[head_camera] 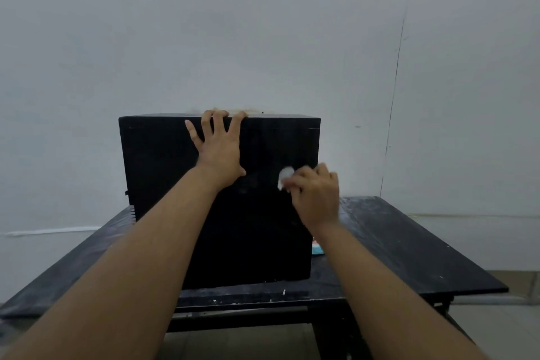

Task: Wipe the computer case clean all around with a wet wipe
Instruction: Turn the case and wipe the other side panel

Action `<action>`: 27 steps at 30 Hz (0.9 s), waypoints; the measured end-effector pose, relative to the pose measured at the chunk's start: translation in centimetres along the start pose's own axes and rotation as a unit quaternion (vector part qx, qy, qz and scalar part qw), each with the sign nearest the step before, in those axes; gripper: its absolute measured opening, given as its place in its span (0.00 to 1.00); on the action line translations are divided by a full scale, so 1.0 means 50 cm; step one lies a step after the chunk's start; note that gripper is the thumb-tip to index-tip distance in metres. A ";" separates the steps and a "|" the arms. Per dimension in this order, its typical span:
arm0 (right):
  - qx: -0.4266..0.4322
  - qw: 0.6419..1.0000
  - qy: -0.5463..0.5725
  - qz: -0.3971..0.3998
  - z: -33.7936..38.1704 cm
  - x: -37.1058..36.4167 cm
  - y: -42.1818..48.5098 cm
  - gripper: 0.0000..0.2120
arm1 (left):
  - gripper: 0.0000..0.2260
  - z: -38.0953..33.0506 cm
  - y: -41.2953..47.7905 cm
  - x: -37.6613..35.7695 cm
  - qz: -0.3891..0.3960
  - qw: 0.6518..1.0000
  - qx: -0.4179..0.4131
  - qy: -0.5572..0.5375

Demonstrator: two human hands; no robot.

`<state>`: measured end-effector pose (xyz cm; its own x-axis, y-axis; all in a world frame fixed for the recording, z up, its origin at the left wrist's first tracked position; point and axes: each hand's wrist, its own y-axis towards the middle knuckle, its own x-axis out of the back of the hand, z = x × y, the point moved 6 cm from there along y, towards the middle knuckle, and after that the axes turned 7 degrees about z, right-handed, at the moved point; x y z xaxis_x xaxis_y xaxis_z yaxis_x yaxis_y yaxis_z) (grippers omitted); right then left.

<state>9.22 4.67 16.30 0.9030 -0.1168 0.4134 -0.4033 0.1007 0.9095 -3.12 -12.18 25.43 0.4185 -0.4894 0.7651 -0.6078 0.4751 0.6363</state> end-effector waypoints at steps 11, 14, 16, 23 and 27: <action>-0.047 0.997 0.063 0.024 0.022 -0.020 -0.016 0.07 | 0.57 0.004 -0.004 0.001 -0.003 1.000 -0.008 -0.005; -0.026 0.996 0.045 0.071 0.034 -0.053 -0.093 0.05 | 0.57 0.006 -0.006 0.002 0.002 1.000 -0.008 -0.004; 0.017 0.997 0.010 0.076 0.044 -0.043 -0.056 0.06 | 0.57 0.005 -0.006 0.004 -0.001 1.000 -0.009 -0.002; -0.085 0.992 0.080 -0.040 0.038 0.035 0.160 0.02 | 0.57 0.007 -0.007 0.007 0.004 1.000 -0.006 0.000; -0.044 0.997 0.061 -0.013 0.049 -0.013 0.048 0.05 | 0.56 0.009 -0.007 0.007 -0.001 1.000 -0.012 -0.001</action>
<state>7.31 2.57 18.32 0.9265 0.0004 0.3764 -0.3698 0.1870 0.9101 -3.06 -12.86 25.42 0.4185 -0.4925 0.7631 -0.5902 0.4911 0.6407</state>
